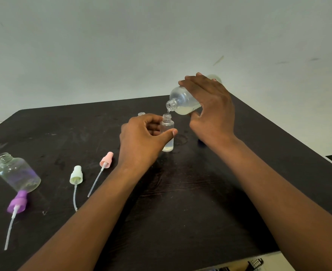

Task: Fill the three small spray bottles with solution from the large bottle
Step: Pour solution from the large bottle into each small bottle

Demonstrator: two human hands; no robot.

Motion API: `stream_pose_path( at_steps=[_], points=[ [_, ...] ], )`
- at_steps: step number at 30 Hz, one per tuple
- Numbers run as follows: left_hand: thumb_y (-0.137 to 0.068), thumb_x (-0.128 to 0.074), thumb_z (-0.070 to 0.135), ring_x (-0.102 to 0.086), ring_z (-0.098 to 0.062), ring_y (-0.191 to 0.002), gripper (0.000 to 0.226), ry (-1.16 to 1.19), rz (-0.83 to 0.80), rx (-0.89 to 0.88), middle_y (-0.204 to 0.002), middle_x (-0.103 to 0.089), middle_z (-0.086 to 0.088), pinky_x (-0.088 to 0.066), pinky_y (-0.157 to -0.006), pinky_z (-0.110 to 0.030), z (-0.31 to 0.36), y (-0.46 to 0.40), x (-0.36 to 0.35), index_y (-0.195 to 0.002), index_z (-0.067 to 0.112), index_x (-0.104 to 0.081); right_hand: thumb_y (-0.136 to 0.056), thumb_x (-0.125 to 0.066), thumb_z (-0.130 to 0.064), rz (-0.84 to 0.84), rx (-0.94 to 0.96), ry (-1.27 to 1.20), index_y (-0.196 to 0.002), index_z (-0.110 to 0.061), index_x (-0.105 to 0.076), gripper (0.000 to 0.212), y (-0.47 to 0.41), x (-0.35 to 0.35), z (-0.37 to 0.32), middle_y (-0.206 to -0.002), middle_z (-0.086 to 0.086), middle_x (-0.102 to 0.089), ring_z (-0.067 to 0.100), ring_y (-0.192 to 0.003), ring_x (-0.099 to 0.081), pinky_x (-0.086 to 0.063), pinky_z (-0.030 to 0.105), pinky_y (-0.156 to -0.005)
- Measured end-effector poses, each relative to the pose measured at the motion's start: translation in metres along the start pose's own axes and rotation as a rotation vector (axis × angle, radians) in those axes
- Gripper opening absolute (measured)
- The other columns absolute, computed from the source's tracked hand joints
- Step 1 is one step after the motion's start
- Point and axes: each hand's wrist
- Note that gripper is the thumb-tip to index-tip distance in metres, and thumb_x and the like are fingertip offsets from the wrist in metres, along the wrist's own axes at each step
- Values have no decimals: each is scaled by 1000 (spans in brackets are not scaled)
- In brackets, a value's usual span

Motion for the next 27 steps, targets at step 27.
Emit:
stream_pose_path(
  at_steps=[27],
  points=[
    [-76, -96, 34, -72, 6, -74, 28, 6, 1, 1, -77, -73, 23, -57, -70, -9, 1, 0, -1, -91, 40, -73, -69, -64, 13, 6, -1, -3, -136, -18, -68, 73, -1, 0, 0, -143, -2, -65, 21, -144, -51, -38, 48, -119]
  ],
)
Point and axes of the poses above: each hand's wrist, its own y-axis away from the middle knuckle, its own x-axis out of the back of the hand, z = x × y
